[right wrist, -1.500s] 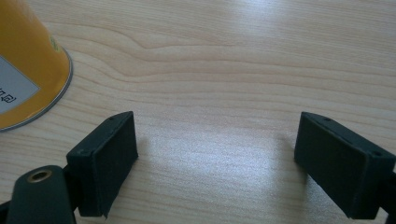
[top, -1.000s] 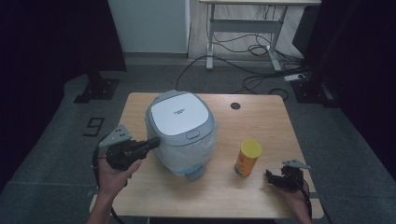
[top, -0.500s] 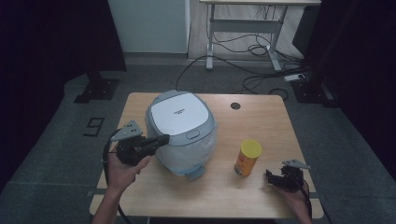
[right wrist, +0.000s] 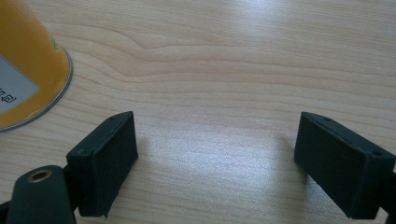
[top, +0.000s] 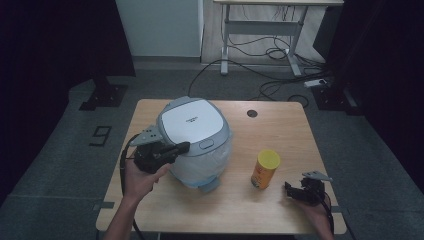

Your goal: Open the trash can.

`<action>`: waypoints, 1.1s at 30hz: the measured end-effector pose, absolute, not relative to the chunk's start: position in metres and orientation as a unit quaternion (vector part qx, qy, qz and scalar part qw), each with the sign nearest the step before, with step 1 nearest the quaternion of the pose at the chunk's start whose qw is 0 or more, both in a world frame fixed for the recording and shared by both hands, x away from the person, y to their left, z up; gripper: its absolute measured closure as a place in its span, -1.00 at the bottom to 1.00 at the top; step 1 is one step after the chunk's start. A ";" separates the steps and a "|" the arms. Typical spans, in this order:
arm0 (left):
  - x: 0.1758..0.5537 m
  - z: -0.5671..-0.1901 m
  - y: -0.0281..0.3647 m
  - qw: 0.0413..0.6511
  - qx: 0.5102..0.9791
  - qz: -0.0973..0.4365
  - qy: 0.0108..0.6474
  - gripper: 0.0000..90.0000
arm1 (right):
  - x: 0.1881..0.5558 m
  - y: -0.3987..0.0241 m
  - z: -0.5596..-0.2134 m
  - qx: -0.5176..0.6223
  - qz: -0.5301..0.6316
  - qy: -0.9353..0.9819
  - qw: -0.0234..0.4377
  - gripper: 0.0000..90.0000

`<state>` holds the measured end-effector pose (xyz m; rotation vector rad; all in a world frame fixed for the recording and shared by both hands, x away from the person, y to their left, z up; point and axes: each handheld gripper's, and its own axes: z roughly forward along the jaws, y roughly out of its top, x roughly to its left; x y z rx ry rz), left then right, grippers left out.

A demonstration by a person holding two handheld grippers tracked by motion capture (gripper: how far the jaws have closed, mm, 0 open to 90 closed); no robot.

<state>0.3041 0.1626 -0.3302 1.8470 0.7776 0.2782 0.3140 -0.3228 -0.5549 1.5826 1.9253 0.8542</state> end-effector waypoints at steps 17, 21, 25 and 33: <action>0.313 -0.327 0.134 0.527 0.785 0.105 0.309 1.00 | 0.314 -0.323 -0.555 0.582 0.314 0.707 0.251 -0.72; 0.319 -0.324 0.127 0.526 0.787 0.100 0.306 1.00 | 0.314 -0.323 -0.555 0.582 0.314 0.707 0.251 -0.72; 0.324 -0.323 0.118 0.521 0.793 0.096 0.303 1.00 | 0.314 -0.323 -0.555 0.582 0.314 0.707 0.251 -0.72; 0.329 -0.326 0.111 0.504 0.802 0.094 0.307 1.00 | 0.314 -0.323 -0.555 0.582 0.313 0.708 0.250 -0.72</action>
